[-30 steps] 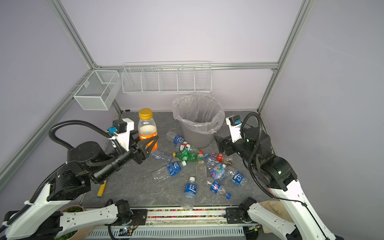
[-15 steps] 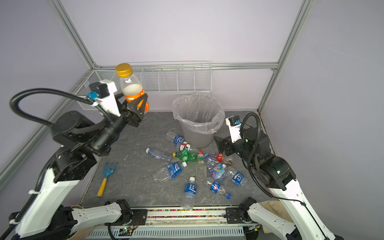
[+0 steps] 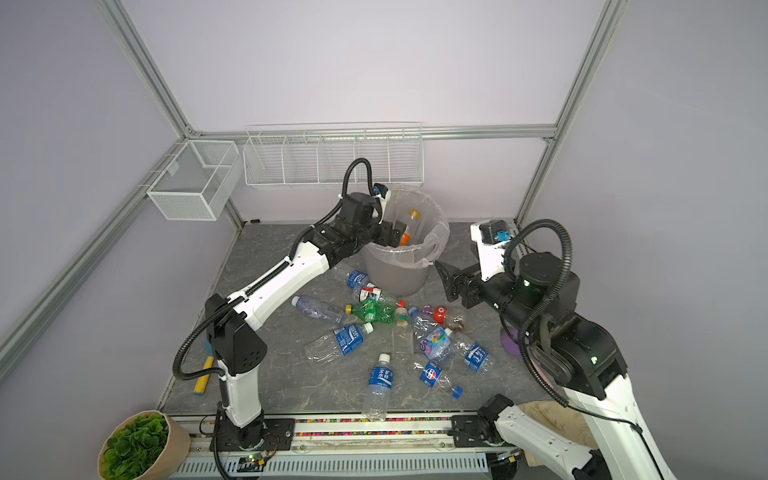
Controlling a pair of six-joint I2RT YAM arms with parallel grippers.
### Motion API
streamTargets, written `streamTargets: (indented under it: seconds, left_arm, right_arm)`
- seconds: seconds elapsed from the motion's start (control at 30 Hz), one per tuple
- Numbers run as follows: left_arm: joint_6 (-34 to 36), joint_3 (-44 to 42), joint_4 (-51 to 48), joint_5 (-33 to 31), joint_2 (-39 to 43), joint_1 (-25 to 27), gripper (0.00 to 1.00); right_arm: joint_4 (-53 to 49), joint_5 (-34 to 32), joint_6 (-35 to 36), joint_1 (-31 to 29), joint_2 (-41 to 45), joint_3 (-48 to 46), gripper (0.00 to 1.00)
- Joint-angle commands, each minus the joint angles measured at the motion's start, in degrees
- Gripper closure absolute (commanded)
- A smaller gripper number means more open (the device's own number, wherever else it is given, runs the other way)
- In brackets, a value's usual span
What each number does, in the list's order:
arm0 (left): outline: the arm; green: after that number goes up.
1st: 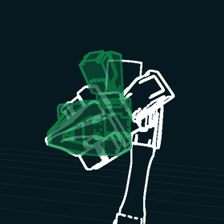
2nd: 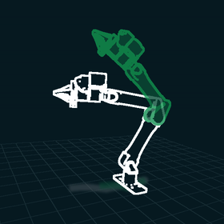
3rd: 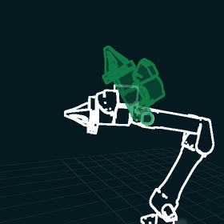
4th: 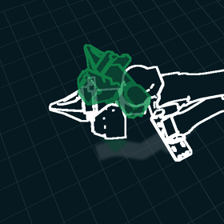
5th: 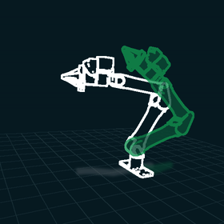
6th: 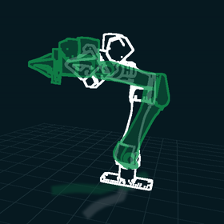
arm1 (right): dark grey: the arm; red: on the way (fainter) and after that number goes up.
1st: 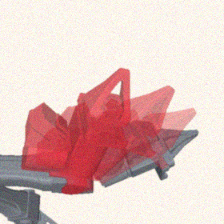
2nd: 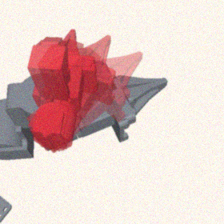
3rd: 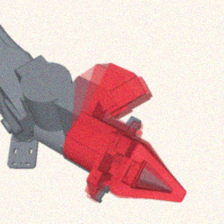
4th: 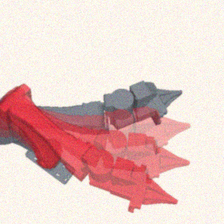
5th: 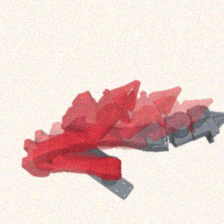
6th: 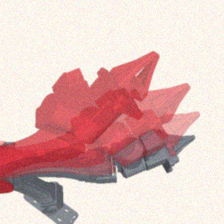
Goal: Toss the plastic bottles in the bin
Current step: 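Open the left gripper above the bin to drop the bottle, then withdraw the left gripper from the bin while the right gripper moves to the pile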
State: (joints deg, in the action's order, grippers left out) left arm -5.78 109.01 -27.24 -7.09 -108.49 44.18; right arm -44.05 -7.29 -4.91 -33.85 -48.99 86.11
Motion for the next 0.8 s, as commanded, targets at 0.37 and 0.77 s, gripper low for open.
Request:
streamTargets:
  seconds: [0.37,0.77]
  left_arm:
    - [3.21,-6.30,9.79,-4.08,35.07,5.27,0.01]
    - [3.25,-22.82,10.86,-10.35,47.93,5.13,0.00]
  right_arm:
    - [-2.13,-2.20,-0.74,0.04,-0.12,-1.73,0.12]
    - [-4.87,-1.64,-1.84,0.10,-1.88,-4.32,0.12]
